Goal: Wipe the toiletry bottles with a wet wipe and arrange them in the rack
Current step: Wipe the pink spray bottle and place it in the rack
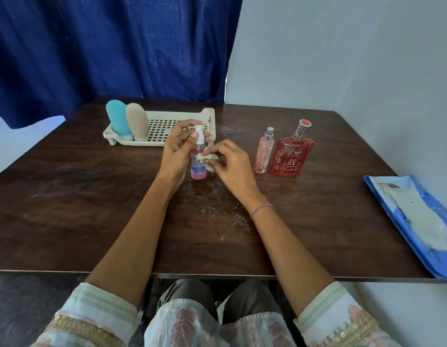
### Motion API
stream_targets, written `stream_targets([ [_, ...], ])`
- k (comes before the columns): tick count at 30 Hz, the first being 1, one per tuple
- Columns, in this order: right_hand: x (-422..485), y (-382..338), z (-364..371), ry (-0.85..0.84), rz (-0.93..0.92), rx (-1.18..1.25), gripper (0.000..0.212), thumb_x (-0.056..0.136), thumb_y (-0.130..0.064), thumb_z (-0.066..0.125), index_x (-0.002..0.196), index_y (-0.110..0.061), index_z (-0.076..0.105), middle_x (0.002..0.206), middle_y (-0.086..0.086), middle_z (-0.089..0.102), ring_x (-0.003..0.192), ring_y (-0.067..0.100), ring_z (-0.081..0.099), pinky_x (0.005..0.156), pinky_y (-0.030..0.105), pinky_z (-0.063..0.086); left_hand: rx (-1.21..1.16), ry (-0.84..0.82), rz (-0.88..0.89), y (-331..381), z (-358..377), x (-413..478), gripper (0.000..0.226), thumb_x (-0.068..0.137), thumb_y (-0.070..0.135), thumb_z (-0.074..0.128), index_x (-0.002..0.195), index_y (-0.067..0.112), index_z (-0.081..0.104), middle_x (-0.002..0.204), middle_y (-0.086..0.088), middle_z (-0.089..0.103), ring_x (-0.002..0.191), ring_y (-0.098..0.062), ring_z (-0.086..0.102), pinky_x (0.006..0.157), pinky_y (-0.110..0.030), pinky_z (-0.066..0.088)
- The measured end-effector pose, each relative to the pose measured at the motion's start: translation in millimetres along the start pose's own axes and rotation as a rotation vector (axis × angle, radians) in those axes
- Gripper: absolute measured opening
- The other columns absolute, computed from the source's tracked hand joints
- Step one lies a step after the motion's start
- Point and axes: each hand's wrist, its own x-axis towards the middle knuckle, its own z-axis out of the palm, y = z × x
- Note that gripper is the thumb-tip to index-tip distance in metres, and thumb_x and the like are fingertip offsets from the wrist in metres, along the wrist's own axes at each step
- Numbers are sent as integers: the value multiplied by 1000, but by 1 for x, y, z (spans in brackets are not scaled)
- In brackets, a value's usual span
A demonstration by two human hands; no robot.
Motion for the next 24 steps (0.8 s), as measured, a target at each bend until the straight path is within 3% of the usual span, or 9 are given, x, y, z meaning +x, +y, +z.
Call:
stream_targets([
  [4,-1,4,-2,-70,66,-16,17,78,-6,74,91,-14,69,98,-7,58,86,5,57,75,13,47,170,61,57,-5,0,0,20,94,13,55,113,17,57,99,0,63,96,-18,60,89,-42,51],
  [8,-3,6,0,-267,68,-116,18,75,-13,76,92,-16,69,98,-3,61,85,7,55,80,27,49,327,154,107,-7,-2,1,28,88,15,65,115,19,60,95,8,58,92,-7,55,84,-31,53],
  [11,-5,8,-1,-346,62,-168,19,75,-12,76,93,-19,70,97,-5,59,84,6,53,79,30,50,383,156,133,-8,-4,1,30,86,18,68,116,21,61,92,6,58,88,-13,54,79,-34,52],
  [15,-5,4,-3,-243,17,-99,19,76,-5,73,93,-14,71,96,-3,58,86,4,53,80,17,45,406,171,150,-6,-3,0,31,87,16,67,117,17,62,90,10,58,83,-5,53,75,-23,51],
  [17,-4,2,-5,-140,3,-43,19,78,-2,71,93,-12,70,97,-3,58,90,5,55,81,10,44,397,148,149,-4,-3,0,30,87,15,66,117,19,63,89,20,61,85,-3,54,79,-27,51],
  [19,-3,1,-7,-48,-13,-4,19,79,0,70,95,-9,70,99,0,59,94,9,59,85,15,49,374,119,149,-4,-3,-1,30,87,15,66,116,21,64,87,25,63,88,-9,55,82,-36,50],
  [21,-3,-1,-8,31,-41,17,18,81,-1,69,98,-6,69,102,2,59,99,13,60,87,24,53,353,95,147,-4,-4,-1,30,87,18,66,117,20,64,91,17,64,89,-16,56,81,-41,50],
  [24,-3,-4,-9,51,-83,-39,19,84,-2,65,103,-3,67,105,6,57,104,18,58,87,25,53,334,42,133,-4,-2,-2,32,89,18,64,121,14,63,101,-7,65,90,-20,58,80,-39,51],
])
